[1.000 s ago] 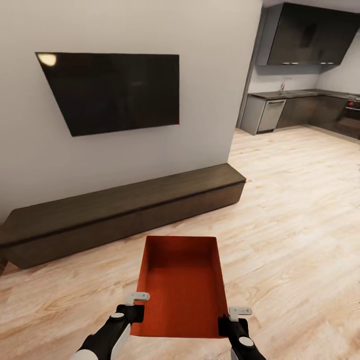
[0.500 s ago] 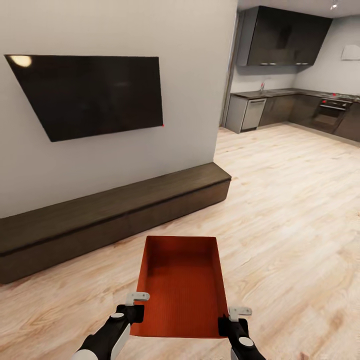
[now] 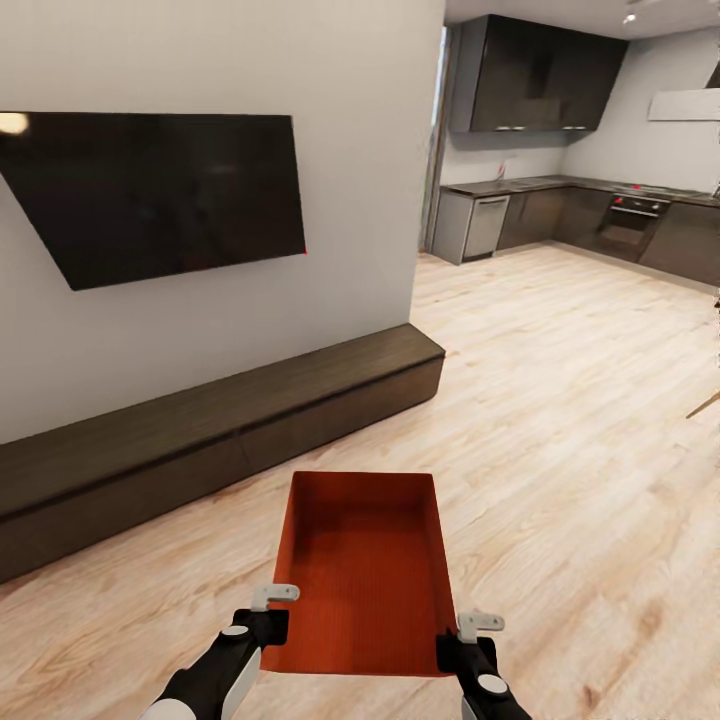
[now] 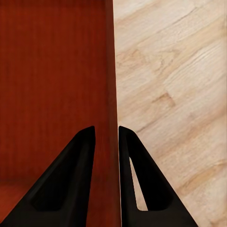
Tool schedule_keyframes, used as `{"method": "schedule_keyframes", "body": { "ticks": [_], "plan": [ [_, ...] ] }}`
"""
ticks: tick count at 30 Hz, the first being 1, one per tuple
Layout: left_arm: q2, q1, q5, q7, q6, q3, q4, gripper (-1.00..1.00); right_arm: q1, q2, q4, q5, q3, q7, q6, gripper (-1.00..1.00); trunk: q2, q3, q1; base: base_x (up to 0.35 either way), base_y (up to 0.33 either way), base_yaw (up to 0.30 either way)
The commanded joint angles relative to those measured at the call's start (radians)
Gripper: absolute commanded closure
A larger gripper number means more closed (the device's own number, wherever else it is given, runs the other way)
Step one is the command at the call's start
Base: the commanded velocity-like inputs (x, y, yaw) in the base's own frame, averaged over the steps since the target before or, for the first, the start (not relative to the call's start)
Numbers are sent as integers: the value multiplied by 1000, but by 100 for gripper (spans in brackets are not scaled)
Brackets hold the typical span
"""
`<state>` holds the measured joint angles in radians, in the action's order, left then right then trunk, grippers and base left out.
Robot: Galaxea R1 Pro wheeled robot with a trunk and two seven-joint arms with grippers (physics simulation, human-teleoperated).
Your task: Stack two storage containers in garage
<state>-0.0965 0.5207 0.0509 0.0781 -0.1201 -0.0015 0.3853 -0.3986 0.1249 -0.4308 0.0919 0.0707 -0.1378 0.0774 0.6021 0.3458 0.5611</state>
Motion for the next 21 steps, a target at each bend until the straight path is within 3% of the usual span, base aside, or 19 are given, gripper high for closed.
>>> {"method": "schedule_keyframes", "body": {
  "ticks": [1, 21],
  "plan": [
    [-12, 1, -1, 2, -6, -11, 5, 100, 0, 2, 12, 2, 2, 1, -38, 100, 1, 1, 0, 0, 0, -105],
    [-11, 1, -1, 2, -5, -11, 5, 100, 0, 3, 12, 2, 2, 0, -36, 100, 1, 1, 0, 0, 0, -166]
  ]
}}
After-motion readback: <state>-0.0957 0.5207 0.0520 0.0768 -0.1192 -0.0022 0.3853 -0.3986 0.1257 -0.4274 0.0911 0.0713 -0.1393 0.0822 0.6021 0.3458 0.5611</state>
